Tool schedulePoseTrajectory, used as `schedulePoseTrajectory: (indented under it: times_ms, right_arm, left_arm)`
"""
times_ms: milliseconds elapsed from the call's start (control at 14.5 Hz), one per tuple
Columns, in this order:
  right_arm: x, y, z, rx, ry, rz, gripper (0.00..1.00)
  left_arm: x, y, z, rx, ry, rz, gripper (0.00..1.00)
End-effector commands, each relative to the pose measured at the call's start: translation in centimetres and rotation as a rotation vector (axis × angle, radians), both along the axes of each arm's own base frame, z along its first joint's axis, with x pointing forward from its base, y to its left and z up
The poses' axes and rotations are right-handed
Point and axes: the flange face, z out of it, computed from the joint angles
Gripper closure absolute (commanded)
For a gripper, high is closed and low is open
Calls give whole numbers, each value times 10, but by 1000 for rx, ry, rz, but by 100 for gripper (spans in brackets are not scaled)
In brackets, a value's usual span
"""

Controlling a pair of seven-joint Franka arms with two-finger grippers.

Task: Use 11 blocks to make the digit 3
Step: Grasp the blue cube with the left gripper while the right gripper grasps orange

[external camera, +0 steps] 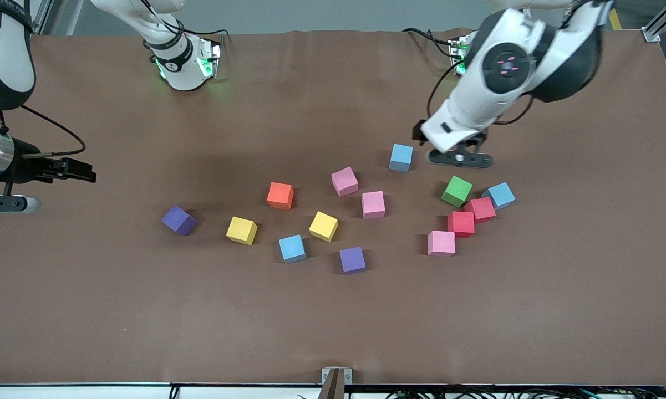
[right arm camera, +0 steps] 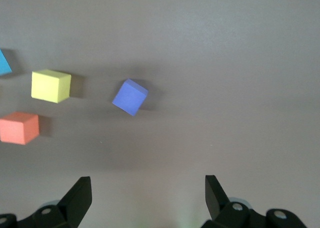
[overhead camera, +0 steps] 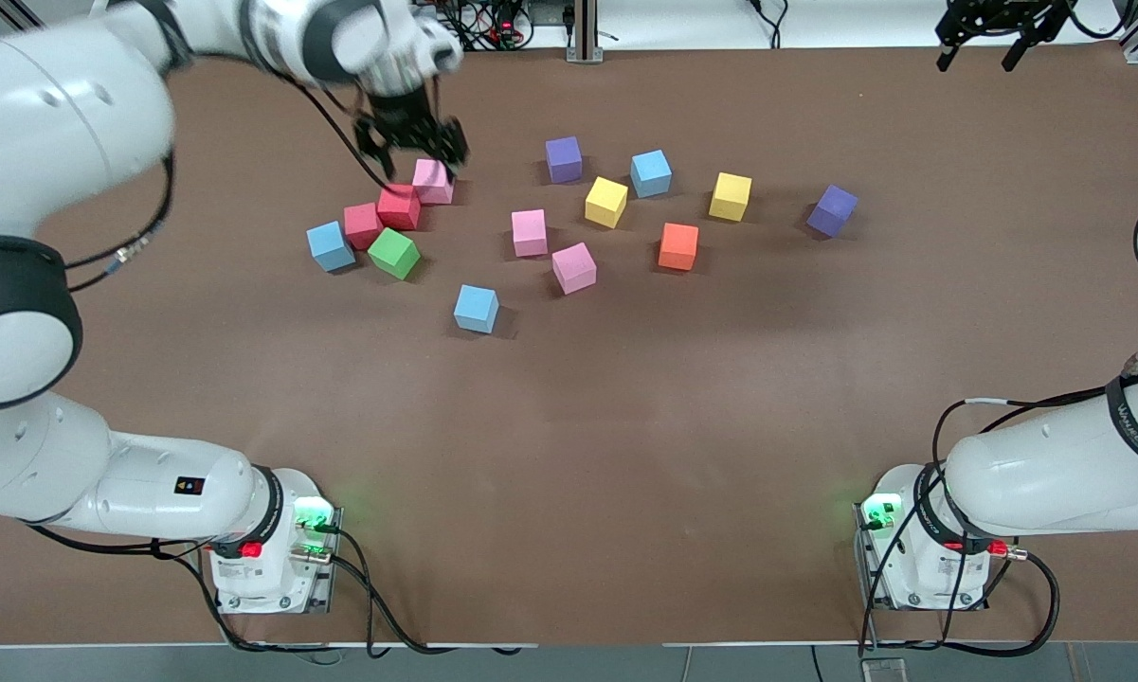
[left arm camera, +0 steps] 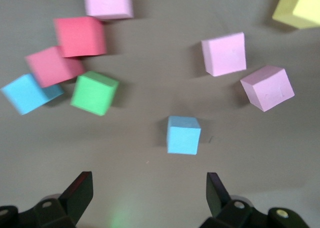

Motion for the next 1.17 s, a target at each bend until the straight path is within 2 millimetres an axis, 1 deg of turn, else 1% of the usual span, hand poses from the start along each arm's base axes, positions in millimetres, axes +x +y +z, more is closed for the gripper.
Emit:
schedulePoseTrajectory:
  times_ms: [0, 69, 206, 344, 413, 482, 688, 826, 894, 963, 1101]
  right_arm:
    - [-4, 57, -2, -8, -8, -85, 0]
    - [-6, 78, -3, 3, -1, -106, 0]
    - [-10, 114, -13, 67, 17, -116, 0]
    - [-15, 151, -31, 80, -2, -125, 0]
    - [-19, 174, -45, 76, -17, -148, 0]
    - [-24, 194, -58, 74, -33, -166, 0]
    - [-50, 251, -116, 76, -84, -182, 0]
    - [-60, 275, -159, 82, -116, -168, 0]
    - [-63, 282, -177, 79, -120, -158, 0]
    - [-64, 287, -192, 77, -125, -152, 0]
    - [-66, 303, -216, 69, -125, -174, 0]
  left_arm:
    - [-41, -5, -47, -1, -55, -43, 0]
    - [-50, -8, -63, -10, -78, -58, 0]
    - [-67, -9, -92, -28, -113, -78, 0]
    - [-82, -9, -115, -36, -123, -93, 0]
    - [-92, -10, -125, -33, -118, -109, 0]
    - [-97, -8, -133, -32, -116, -114, 0]
    - [-103, -9, -155, -40, -103, -134, 0]
    - [-103, -12, -171, -36, -107, -144, 0]
    - [-103, -14, -180, -41, -109, -142, 0]
    - [-103, -17, -190, -49, -112, -141, 0]
    - [-104, -20, -202, -42, -109, -147, 0]
